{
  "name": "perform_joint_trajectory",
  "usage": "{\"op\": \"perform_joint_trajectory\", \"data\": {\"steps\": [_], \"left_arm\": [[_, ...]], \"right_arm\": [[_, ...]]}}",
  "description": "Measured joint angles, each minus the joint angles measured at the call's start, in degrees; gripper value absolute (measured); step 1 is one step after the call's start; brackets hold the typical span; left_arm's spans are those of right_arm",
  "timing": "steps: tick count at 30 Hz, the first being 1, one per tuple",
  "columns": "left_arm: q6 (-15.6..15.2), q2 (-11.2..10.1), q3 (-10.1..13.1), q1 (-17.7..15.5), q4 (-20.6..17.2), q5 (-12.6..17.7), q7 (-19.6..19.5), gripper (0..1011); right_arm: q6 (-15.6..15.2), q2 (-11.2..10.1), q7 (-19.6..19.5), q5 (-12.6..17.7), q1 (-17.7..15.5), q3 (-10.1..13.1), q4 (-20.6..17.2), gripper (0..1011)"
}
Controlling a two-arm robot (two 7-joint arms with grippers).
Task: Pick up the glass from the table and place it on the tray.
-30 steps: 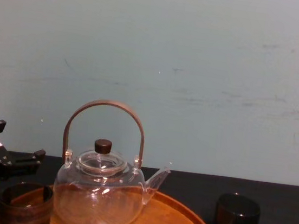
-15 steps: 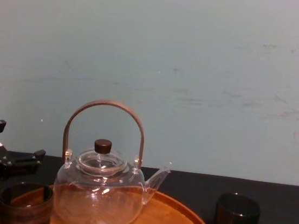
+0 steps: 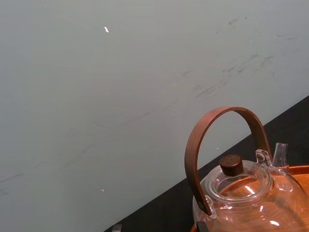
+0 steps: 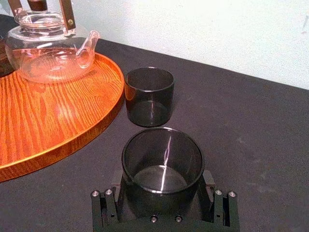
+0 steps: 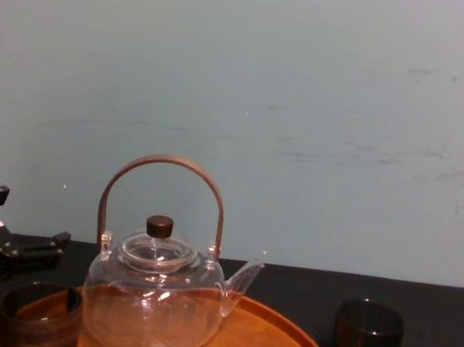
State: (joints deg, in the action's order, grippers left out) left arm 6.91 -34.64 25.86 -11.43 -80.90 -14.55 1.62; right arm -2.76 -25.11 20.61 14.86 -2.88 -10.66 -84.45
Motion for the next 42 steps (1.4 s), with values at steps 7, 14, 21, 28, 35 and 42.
{"op": "perform_joint_trajectory", "data": {"steps": [7,14,21,28,35,42], "left_arm": [[0.0,0.0,0.0,0.0,0.0,0.0,0.0,1001],[0.0,0.0,0.0,0.0,0.0,0.0,0.0,1001],[0.0,0.0,0.0,0.0,0.0,0.0,0.0,1001],[0.0,0.0,0.0,0.0,0.0,0.0,0.0,1001],[0.0,0.0,0.0,0.0,0.0,0.0,0.0,1001],[0.0,0.0,0.0,0.0,0.0,0.0,0.0,1001]], "right_arm": [[0.1,0.7,0.4,-0.3,2.5,-1.1,2.4,1004],[0.0,1.8,0.4,-0.1,4.8,-1.6,5.4,1004],[0.0,1.8,0.4,-0.1,4.7,-1.6,5.3,1004],[0.0,1.7,0.4,-0.1,4.6,-1.6,5.1,905],[0.0,1.6,0.3,-0.1,4.5,-1.5,5.0,905],[0.1,1.6,0.3,-0.1,4.4,-1.5,4.9,904]]}}
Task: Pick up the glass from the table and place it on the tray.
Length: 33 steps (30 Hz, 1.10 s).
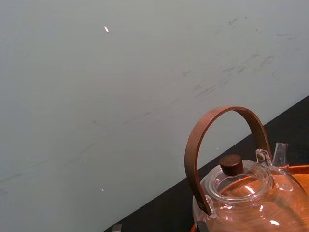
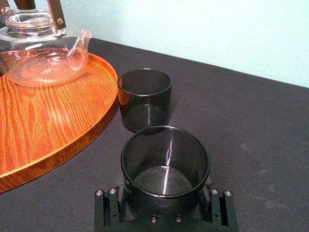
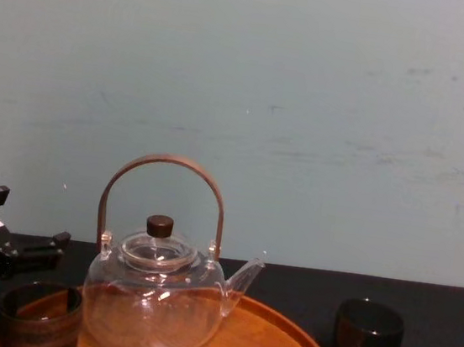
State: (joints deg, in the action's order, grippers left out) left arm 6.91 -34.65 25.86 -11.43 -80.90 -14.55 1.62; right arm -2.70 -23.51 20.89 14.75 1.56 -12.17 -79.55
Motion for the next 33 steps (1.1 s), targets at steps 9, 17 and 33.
{"op": "perform_joint_trajectory", "data": {"steps": [9,17,33], "left_arm": [[0.0,0.0,0.0,0.0,0.0,0.0,0.0,1001],[0.0,0.0,0.0,0.0,0.0,0.0,0.0,1001],[0.0,0.0,0.0,0.0,0.0,0.0,0.0,1001]], "right_arm": [[2.4,-0.8,1.6,0.9,-0.1,0.0,-0.2,904],[2.5,-2.2,2.3,0.9,-1.7,-0.5,-4.6,905],[1.3,-3.8,4.7,2.9,-3.5,-3.9,-10.8,905]]}}
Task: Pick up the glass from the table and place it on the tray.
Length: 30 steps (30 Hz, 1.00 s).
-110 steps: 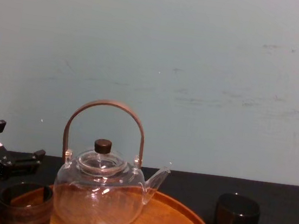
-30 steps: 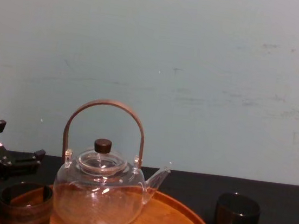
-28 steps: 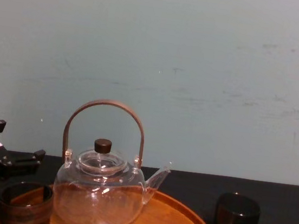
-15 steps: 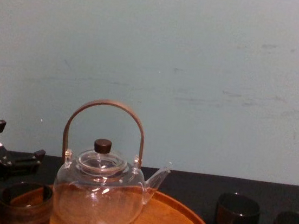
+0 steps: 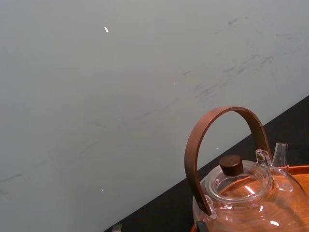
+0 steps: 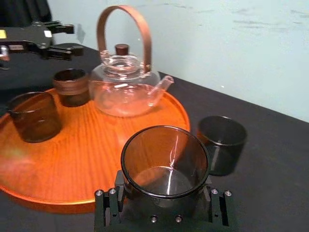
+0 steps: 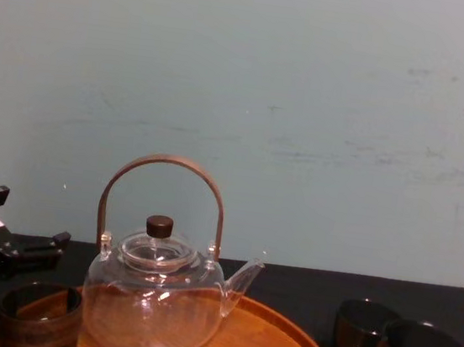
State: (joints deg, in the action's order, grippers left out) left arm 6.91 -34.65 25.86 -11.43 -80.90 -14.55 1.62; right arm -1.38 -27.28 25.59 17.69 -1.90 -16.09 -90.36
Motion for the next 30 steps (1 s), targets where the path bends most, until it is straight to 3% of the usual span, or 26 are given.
{"op": "perform_joint_trajectory", "data": {"steps": [11,24,30], "left_arm": [[0.0,0.0,0.0,0.0,0.0,0.0,0.0,1001],[0.0,0.0,0.0,0.0,0.0,0.0,0.0,1001],[0.0,0.0,0.0,0.0,0.0,0.0,0.0,1001]], "right_arm": [[-0.1,0.6,1.0,0.0,2.0,-3.8,-0.1,905],[-0.5,3.5,1.0,-3.1,6.7,-9.4,3.4,905],[-0.6,4.7,1.1,-3.7,8.2,-10.8,4.7,905]]}}
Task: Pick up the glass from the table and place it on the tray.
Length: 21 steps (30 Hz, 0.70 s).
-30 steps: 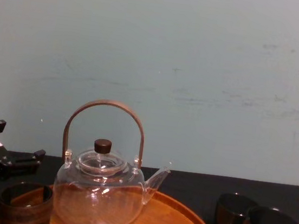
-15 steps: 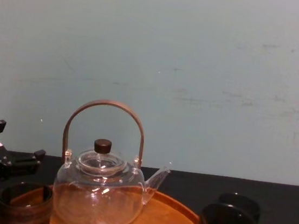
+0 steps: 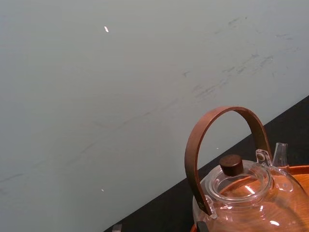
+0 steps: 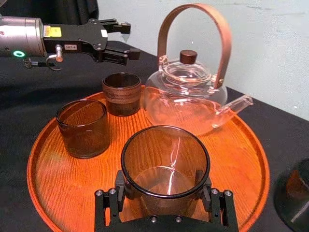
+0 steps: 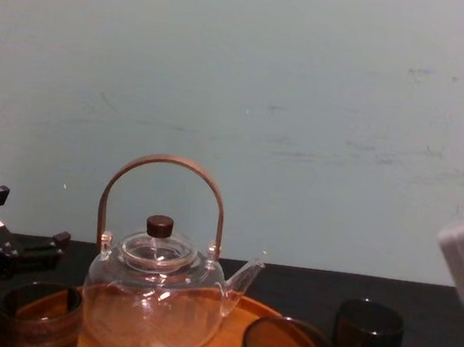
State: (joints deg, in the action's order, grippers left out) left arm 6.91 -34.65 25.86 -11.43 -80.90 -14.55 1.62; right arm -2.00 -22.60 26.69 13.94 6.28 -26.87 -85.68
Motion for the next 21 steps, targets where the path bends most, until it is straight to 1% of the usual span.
{"op": "perform_joint_trajectory", "data": {"steps": [6,21], "left_arm": [[0.0,0.0,0.0,0.0,0.0,0.0,0.0,1001],[0.0,0.0,0.0,0.0,0.0,0.0,0.0,1001]], "right_arm": [[0.0,1.2,0.4,-0.3,1.4,-1.2,1.7,905],[0.4,3.1,1.3,-0.7,3.8,-3.4,4.2,904]]}}
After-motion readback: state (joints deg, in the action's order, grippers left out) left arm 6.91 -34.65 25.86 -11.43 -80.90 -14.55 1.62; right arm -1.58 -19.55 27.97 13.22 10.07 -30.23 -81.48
